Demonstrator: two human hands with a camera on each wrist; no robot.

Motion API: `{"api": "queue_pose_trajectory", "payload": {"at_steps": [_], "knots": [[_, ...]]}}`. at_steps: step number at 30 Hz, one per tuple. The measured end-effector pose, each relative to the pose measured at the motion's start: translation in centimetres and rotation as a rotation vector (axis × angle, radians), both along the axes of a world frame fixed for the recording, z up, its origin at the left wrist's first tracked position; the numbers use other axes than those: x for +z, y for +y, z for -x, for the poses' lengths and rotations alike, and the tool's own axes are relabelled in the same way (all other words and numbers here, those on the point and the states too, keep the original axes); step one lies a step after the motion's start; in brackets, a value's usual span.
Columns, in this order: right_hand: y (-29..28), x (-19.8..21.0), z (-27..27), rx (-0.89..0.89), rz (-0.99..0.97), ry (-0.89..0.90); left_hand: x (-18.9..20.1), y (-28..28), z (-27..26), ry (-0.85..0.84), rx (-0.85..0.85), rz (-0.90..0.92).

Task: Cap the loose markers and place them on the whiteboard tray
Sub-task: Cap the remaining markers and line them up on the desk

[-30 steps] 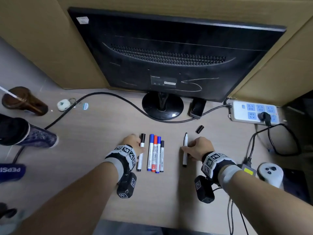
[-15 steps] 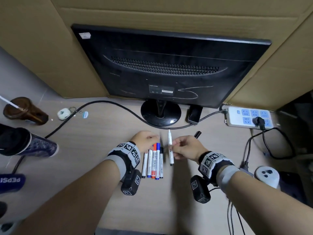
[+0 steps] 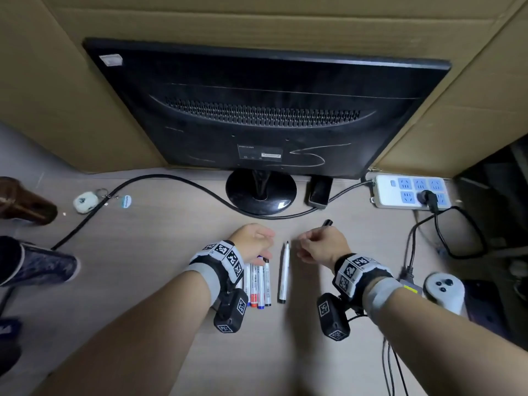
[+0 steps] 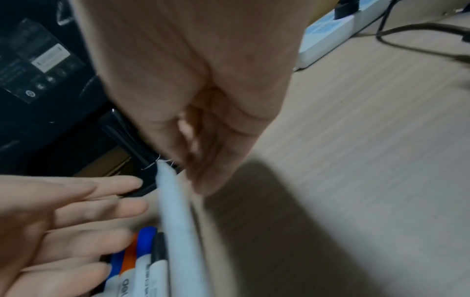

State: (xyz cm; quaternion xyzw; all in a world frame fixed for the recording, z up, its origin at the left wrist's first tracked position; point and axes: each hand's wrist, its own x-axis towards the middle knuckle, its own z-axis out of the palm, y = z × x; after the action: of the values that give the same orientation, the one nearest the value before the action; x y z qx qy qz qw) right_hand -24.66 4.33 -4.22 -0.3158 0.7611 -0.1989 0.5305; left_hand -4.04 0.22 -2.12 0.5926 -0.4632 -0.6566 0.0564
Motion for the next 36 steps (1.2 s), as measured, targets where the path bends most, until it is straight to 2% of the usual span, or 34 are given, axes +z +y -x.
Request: {"api": "queue_pose_trajectory", "payload": {"at_steps": [3,4,6,9,11,14,16,20,21,23,24,25,27,28,29,32,36], "knots": [[-0.4,-0.3,1.2,-0.016,-0.042,0.446,-0.9,0.0,-0.2,-0.105,0.066,0.092],[-0.5,0.1,1.5,-0.016,-0.049,0.493,-1.2,-0.3,-0.4,-0.146,0.083,0.120],[-0.6,0.8,1.6,0.024,-0.093,0.421,-1.6,-0.8,-0.8,-0.196,0.090,0.141],[-0.3,1.5,-0.1,0.310,-0.305,0.254,-1.6,-1.4,-0.7,-0.202,0.076,0.139],[0.1,1.1,-0.9,0.442,-0.347,0.280,-1.3,-1.5,-0.4,-0.179,0.036,0.133],[0.3,0.8,-1.2,0.446,-0.306,0.341,-1.1,-1.5,-0.2,-0.139,-0.027,0.137],[0.0,0.6,-1.3,0.315,-0.267,0.204,-1.1,-1.4,-0.3,-0.103,-0.065,0.132],[-1.1,1.0,-1.2,-0.005,-0.098,-0.278,-0.7,-1.2,-0.3,-0.019,-0.223,0.063],[-1.4,1.5,-1.3,-0.037,-0.069,-0.351,-0.7,-1.0,-0.2,-0.002,-0.254,0.045],[-2.0,1.9,-1.3,-0.023,-0.028,-0.384,-0.8,-0.8,-0.1,0.028,-0.277,0.033],[-2.1,1.8,-1.3,0.001,-0.014,-0.328,-0.9,-0.8,-0.1,0.031,-0.257,0.031],[-2.2,1.5,-1.2,0.023,0.009,-0.194,-1.1,-0.8,-0.2,0.018,-0.222,0.028],[-2.3,0.4,-0.2,0.058,0.106,0.250,-1.2,-1.0,-0.4,-0.012,-0.157,0.011],[-2.2,0.0,0.3,0.053,0.143,0.424,-1.2,-1.0,-0.6,-0.022,-0.142,0.003],[-2.0,-0.3,0.8,0.048,0.146,0.521,-1.2,-1.0,-0.8,-0.026,-0.136,-0.001],[-1.1,-1.5,1.8,0.126,0.025,0.587,-1.3,-1.0,-1.6,-0.030,-0.129,-0.001],[0.0,-2.9,2.2,0.188,0.091,0.503,-1.2,-0.7,-2.2,-0.044,-0.149,0.002]]}}
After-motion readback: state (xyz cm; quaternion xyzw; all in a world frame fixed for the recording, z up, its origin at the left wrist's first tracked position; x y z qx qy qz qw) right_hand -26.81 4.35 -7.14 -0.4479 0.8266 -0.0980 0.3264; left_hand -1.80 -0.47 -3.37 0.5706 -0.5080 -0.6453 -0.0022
